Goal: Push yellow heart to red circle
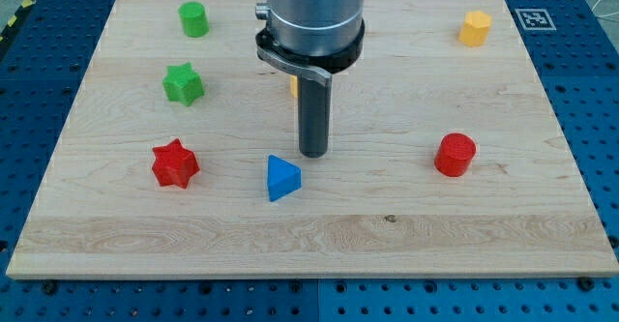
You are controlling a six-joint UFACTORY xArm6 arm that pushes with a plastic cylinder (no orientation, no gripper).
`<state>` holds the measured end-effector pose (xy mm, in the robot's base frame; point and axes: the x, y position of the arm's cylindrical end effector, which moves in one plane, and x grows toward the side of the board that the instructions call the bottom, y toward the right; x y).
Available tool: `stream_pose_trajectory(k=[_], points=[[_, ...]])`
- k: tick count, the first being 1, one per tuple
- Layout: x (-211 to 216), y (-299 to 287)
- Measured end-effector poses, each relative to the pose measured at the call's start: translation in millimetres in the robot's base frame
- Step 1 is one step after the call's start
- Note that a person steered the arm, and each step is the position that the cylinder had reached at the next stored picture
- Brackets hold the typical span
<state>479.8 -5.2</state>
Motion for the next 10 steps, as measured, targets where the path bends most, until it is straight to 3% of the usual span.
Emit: stream_pose_trajectory(k=[4, 6, 9, 10], points=[[-94, -33], [-100, 63], [-150, 135], [-134, 157]])
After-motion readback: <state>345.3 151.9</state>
